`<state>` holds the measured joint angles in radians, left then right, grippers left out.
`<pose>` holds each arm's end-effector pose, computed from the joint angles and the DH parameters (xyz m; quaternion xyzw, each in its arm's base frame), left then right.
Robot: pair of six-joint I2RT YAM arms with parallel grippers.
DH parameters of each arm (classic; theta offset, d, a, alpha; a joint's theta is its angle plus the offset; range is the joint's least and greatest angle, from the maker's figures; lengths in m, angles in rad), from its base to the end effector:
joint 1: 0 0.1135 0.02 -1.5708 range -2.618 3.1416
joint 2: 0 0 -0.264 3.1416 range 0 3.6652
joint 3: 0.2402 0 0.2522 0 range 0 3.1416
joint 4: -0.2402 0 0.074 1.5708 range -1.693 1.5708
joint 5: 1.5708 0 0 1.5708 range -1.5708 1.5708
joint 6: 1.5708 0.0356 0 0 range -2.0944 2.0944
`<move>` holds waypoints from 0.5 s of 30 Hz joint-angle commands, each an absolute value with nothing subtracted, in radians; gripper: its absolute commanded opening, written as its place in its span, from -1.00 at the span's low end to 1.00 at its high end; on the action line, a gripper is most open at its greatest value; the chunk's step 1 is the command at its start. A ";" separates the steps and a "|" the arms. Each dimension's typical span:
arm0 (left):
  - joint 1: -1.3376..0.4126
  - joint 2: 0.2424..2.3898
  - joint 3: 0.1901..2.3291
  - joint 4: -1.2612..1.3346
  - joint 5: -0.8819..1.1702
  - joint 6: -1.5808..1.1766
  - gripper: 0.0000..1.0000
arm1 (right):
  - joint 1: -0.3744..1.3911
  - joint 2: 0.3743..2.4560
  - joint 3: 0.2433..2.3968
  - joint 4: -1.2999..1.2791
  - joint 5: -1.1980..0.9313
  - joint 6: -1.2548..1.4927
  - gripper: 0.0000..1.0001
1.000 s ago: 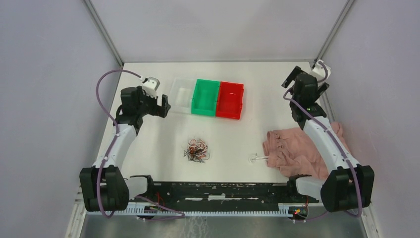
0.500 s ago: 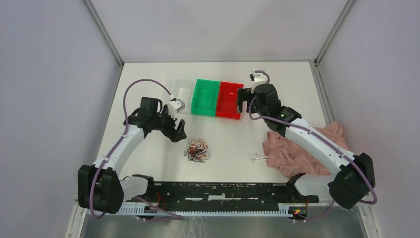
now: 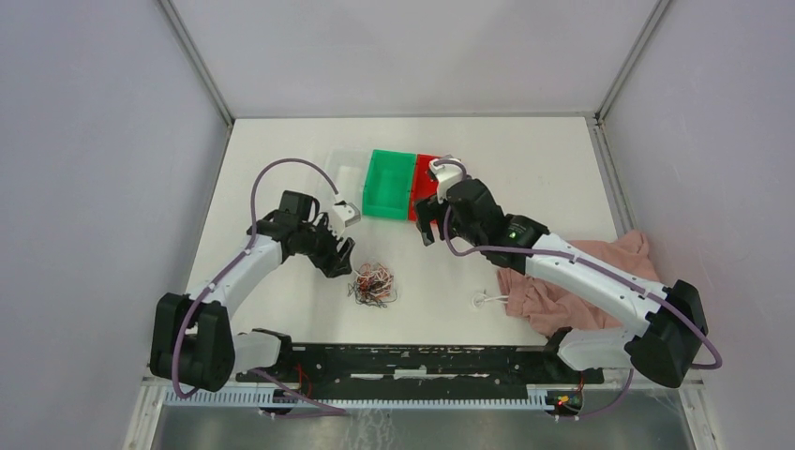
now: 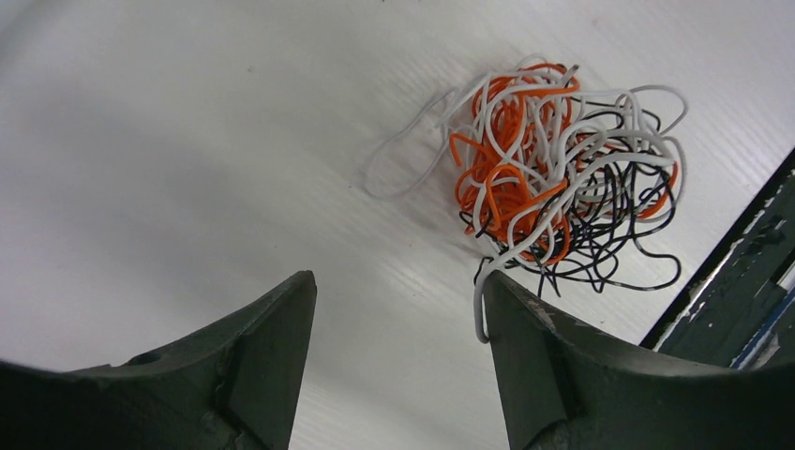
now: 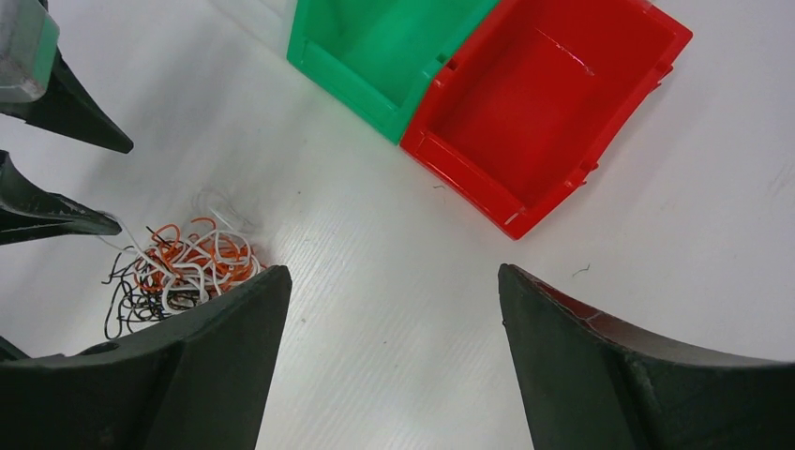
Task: Untangle the cables
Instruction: Untie the cable.
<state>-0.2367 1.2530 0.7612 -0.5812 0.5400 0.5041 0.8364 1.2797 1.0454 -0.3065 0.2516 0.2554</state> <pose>0.2209 -0.0721 0.2096 0.3994 0.8469 -0.2246 0.2698 0.2005 0.2089 0.3120 -0.1881 0.8449 0.1604 0.4743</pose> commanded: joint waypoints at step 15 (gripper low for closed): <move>-0.268 1.173 0.700 -0.443 0.512 0.533 -0.44 | 0.932 1.293 1.054 -0.302 0.292 0.274 0.62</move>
